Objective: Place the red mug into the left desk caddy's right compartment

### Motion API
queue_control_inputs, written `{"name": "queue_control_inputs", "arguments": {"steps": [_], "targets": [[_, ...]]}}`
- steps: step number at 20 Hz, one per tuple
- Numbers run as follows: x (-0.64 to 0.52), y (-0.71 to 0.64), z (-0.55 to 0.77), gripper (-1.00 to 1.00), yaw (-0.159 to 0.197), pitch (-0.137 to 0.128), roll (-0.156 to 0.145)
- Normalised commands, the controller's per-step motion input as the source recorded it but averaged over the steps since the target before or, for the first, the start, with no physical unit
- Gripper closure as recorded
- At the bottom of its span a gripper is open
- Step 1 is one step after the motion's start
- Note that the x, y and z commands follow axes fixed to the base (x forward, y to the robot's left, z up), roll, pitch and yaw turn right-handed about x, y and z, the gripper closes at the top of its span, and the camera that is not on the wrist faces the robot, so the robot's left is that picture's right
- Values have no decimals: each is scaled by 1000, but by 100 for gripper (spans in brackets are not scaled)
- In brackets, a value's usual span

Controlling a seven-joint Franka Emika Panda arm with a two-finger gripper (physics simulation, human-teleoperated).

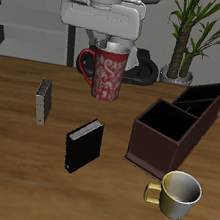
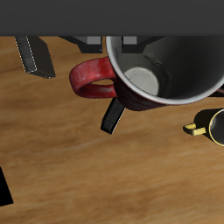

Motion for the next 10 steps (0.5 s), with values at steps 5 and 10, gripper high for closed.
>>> {"name": "queue_control_inputs", "arguments": {"steps": [5,10], "targets": [[95,423,132,100,0,5,3],[18,455,-57,100,1,28,46]]}}
